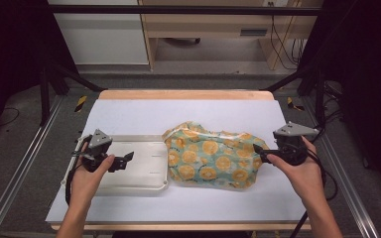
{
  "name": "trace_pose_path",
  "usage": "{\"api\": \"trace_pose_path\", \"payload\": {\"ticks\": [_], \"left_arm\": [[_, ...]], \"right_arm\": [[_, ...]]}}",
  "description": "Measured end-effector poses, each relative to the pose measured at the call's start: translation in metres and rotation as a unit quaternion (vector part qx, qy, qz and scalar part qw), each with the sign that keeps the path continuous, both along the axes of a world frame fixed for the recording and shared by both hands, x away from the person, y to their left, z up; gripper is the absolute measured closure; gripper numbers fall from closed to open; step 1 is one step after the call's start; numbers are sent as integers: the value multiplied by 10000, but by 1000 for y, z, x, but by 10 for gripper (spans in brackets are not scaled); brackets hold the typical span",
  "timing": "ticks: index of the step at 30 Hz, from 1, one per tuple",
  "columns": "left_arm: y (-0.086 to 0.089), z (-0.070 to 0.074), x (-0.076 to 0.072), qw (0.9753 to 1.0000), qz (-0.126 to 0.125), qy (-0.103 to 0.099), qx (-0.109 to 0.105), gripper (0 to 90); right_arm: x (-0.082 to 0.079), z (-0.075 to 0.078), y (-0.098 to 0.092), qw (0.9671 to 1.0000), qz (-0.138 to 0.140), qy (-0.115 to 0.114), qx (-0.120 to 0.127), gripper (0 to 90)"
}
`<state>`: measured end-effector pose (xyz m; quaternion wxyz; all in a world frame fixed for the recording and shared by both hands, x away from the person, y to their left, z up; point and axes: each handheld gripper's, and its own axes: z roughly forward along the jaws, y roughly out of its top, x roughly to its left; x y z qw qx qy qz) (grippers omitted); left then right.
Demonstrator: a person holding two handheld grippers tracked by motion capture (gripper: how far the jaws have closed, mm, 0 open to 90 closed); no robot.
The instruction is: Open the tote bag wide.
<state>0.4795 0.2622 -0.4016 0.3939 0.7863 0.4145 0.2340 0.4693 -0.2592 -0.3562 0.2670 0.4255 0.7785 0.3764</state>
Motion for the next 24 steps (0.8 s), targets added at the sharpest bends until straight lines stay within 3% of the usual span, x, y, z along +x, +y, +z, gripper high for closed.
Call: {"api": "trace_pose_path", "payload": {"ticks": [2,8,11,16,18,19,20,21,24], "left_arm": [[-1,0,-1,10000,-48,1,-3,69],[-1,4,-2,9999,-150,-33,-28,69],[0,5,-2,9999,-153,-30,-2,69],[0,5,-3,9999,-166,-25,-9,70],[-2,5,-3,9998,-203,-22,-5,70],[-3,5,-3,9997,-229,-21,8,70],[-4,6,-4,9997,-251,-33,31,70],[-4,7,-5,9996,-266,-38,28,70],[-5,9,-5,9995,-297,-53,30,70]], "right_arm": [[14,2,3,9997,127,212,-55,104],[35,-6,15,9970,330,622,-308,86],[40,-9,18,9966,387,640,-334,101],[49,-19,32,9940,589,855,-344,77],[56,-25,38,9935,504,850,-559,103],[65,-31,41,9925,319,986,-655,118],[65,-31,41,9925,319,986,-655,118],[70,-35,42,9915,258,1067,-702,150],[78,-41,43,9883,161,1259,-845,424]]}}
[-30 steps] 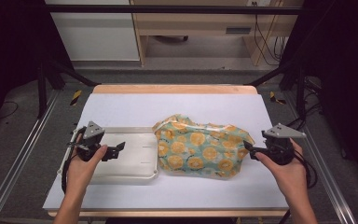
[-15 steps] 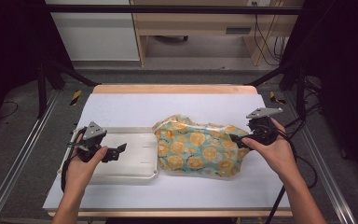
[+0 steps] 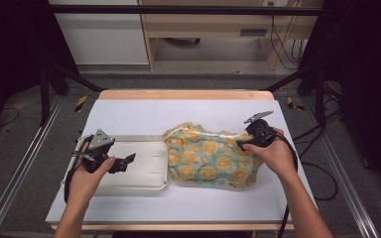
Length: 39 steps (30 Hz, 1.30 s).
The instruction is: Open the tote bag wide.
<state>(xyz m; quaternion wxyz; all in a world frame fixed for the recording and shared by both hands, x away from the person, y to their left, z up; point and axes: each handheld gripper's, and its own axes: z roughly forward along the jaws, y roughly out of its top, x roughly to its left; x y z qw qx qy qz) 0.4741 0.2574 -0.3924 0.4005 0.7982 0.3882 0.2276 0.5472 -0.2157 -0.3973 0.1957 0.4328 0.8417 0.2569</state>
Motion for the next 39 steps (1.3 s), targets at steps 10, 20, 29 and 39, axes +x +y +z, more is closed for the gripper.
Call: {"api": "trace_pose_path", "payload": {"ticks": [10,20,29,39], "left_arm": [[-20,2,-3,9996,-270,14,84,85],[-75,7,0,9942,-1026,-131,298,90],[-113,16,28,9882,-1471,-48,417,87],[-133,-3,26,9812,-1831,194,586,609]], "right_arm": [[-50,32,10,9871,461,-1271,859,832],[-133,13,13,9664,1181,-1659,1566,859],[-152,-24,6,9700,1329,-1383,1492,864],[-151,-37,-8,9769,1130,-1225,1339,803]]}}
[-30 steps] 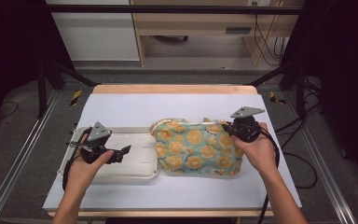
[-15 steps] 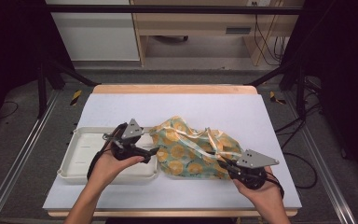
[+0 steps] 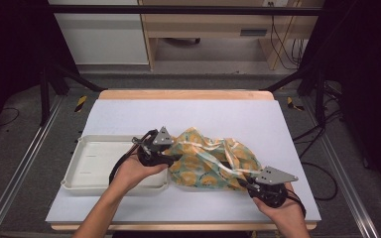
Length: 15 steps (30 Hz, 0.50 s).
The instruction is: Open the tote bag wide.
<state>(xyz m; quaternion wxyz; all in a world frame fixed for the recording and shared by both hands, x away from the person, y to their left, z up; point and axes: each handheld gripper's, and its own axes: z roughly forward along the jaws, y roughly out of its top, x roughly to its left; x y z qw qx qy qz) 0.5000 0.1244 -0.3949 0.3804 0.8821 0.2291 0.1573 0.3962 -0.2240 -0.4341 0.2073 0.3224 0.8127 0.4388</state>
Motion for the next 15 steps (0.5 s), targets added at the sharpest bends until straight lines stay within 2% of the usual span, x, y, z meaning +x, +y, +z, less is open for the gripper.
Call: {"api": "trace_pose_path", "payload": {"ticks": [2,3,4,5,6,7,9,11,15], "left_arm": [[3,-3,-1,9999,104,28,-85,765],[5,-3,-3,9998,160,-41,-125,805],[6,-3,-6,9997,171,-90,-179,834],[8,-3,-9,9996,129,-95,-224,834],[9,-3,-13,9996,109,-116,-235,836],[10,-4,-15,9997,74,-138,-169,836],[10,-4,-19,9998,-15,-181,123,835],[13,-5,-22,9998,-23,-173,132,846],[16,-9,-27,9998,-36,-124,130,862]], "right_arm": [[0,4,-2,10000,-23,12,38,763],[0,6,-2,10000,-34,9,31,709],[1,13,-3,9999,-113,40,1,584],[1,13,-3,9999,-113,40,1,584],[1,18,-3,9999,-106,34,0,534],[0,23,-3,9999,-107,48,-16,477],[1,35,-1,9999,-137,18,-42,378],[4,50,1,10000,-87,3,-35,316],[15,80,3,9999,-98,-10,-58,284]]}}
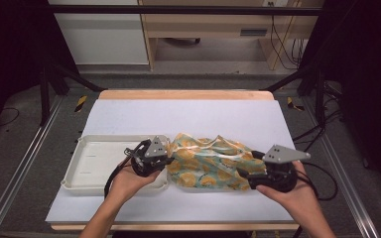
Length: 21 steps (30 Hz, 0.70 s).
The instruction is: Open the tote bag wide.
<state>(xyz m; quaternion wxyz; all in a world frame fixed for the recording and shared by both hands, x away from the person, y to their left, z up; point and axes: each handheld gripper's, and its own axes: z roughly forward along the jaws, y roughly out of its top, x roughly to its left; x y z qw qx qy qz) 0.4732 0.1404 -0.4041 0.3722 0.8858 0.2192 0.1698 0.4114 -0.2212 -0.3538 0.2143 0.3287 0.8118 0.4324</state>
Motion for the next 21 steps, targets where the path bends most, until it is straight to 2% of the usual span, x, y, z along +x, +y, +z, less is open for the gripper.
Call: {"api": "trace_pose_path", "payload": {"ticks": [3,6,9,13,14,15,16,17,19,20,21], "left_arm": [[2,1,-3,10000,1,6,-73,880],[3,2,-5,10000,-5,-3,-95,891],[4,3,-7,9999,-36,-10,-94,897],[5,6,-8,9999,-40,-25,-121,899],[5,7,-8,9999,-44,-22,-134,900],[6,7,-9,9999,-68,-12,-150,900],[6,8,-9,9999,-58,-19,-150,900],[6,8,-10,9999,-67,-16,-144,900],[6,7,-9,9999,-65,-5,-117,900],[6,7,-9,9999,-46,9,-107,900],[7,6,-8,9999,-32,24,-103,900]], "right_arm": [[20,17,4,9999,-14,37,-163,295],[50,22,13,9990,21,241,-383,336],[80,10,29,9970,107,480,-606,349],[110,-17,50,9926,116,816,-898,362],[115,-23,54,9914,88,881,-968,398],[119,-27,56,9899,99,941,-1059,497],[125,-31,58,9888,0,921,-1171,660],[125,-31,58,9888,0,921,-1171,660],[123,-27,57,9916,-40,790,-1022,791],[119,-24,56,9931,-63,664,-970,841],[109,-15,53,9956,-144,424,-817,871]]}}
